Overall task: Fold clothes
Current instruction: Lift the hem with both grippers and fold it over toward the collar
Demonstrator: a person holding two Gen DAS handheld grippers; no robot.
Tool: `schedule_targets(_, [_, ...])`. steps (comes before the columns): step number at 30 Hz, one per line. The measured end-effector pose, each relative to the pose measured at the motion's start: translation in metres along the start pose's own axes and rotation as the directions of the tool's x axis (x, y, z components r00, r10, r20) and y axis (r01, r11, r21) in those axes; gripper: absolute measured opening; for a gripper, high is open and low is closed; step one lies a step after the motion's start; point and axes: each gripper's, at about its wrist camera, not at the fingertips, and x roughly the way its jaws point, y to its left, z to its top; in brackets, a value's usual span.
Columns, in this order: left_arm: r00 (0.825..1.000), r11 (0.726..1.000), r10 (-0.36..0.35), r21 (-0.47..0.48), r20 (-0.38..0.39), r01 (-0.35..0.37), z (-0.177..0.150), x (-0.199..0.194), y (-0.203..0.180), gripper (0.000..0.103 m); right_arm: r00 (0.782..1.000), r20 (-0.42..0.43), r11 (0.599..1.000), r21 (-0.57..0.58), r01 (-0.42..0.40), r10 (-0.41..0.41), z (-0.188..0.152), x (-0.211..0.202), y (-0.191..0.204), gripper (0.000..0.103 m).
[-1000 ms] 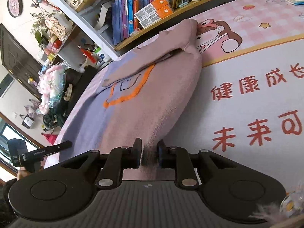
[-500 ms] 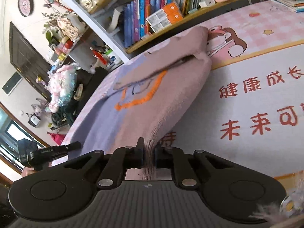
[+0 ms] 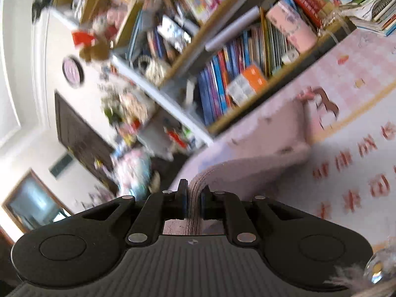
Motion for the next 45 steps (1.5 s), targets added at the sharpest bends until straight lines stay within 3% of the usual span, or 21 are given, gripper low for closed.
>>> schedule_targets(9, [0.991,0.997,-0.010,-0.080,0.131,0.021,0.062,0.055,0.009,0.006,0.992,0.121,0.995,0.086,-0.052,0.042,0.058,0.041,-0.012,0.009])
schedule_targets(13, [0.992,0.996,0.058,-0.072,0.113,-0.050,0.087,0.084,0.017,0.006,0.986,0.163,0.990,0.122,-0.066,0.046,0.080,0.060,-0.021,0.009])
schedule_targets(20, [0.979,0.982,0.188,0.000,0.079,-0.189,0.109,0.119,0.040,0.007,0.992,0.116,0.982,0.187,0.033,-0.055,0.086,0.100,-0.064,0.010])
schedule_targets(24, [0.965,0.966,0.258,-0.007,0.051,-0.258,0.111,0.132,0.060,0.007,0.990,0.087,0.971,0.222,0.090,-0.112,0.089,0.123,-0.089,0.010])
schedule_targets(26, [0.951,0.952,0.307,-0.013,0.030,-0.307,0.112,0.139,0.069,0.014,0.988,0.071,0.964,0.239,0.119,-0.140,0.091,0.135,-0.101,0.011])
schedule_targets(28, [0.923,0.922,0.386,-0.020,0.001,-0.386,0.115,0.144,0.075,0.026,0.984,0.055,0.956,0.255,0.148,-0.167,0.093,0.146,-0.114,0.017])
schedule_targets(29, [0.907,0.907,0.420,-0.029,-0.012,-0.420,0.117,0.144,0.078,0.037,0.982,0.061,0.955,0.253,0.156,-0.177,0.093,0.146,-0.116,0.021])
schedule_targets(30, [0.904,0.903,0.428,-0.036,-0.010,-0.428,0.118,0.141,0.080,0.041,0.980,0.077,0.956,0.245,0.161,-0.185,0.094,0.141,-0.116,0.029])
schedule_targets(31, [0.911,0.910,0.413,-0.034,0.004,-0.413,0.118,0.137,0.080,0.043,0.977,0.093,0.957,0.237,0.166,-0.192,0.094,0.136,-0.115,0.034])
schedule_targets(32, [0.917,0.917,0.399,-0.019,0.020,-0.399,0.117,0.132,0.077,0.048,0.974,0.109,0.958,0.229,0.170,-0.199,0.095,0.132,-0.115,0.035])
schedule_targets(34, [0.911,0.908,0.410,0.067,0.050,-0.413,0.117,0.124,0.066,0.051,0.965,0.140,0.961,0.196,0.194,-0.223,0.096,0.123,-0.112,0.036])
schedule_targets(36, [0.889,0.869,0.454,0.188,0.066,-0.458,0.114,0.123,0.052,0.051,0.950,0.150,0.960,0.094,0.263,-0.275,0.099,0.122,-0.101,0.037])
schedule_targets(38, [0.858,0.803,0.508,0.320,0.072,-0.502,0.110,0.129,0.039,0.051,0.931,0.120,0.931,-0.078,0.356,-0.345,0.101,0.132,-0.085,0.040])
schedule_targets(40, [0.821,0.705,0.564,0.463,0.094,-0.537,0.102,0.142,0.030,0.051,0.905,0.085,0.867,-0.262,0.425,-0.418,0.100,0.147,-0.072,0.042])
schedule_targets(41, [0.793,0.640,0.601,0.535,0.100,-0.552,0.098,0.151,0.027,0.051,0.889,0.071,0.829,-0.336,0.448,-0.452,0.099,0.154,-0.068,0.042])
schedule_targets(43, [0.750,0.527,0.650,0.638,0.123,-0.562,0.091,0.165,0.023,0.051,0.855,0.054,0.768,-0.414,0.489,-0.515,0.097,0.166,-0.069,0.042])
schedule_targets(45, [0.738,0.478,0.663,0.687,0.128,-0.548,0.088,0.178,0.023,0.051,0.842,0.033,0.751,-0.435,0.497,-0.538,0.098,0.174,-0.076,0.042])
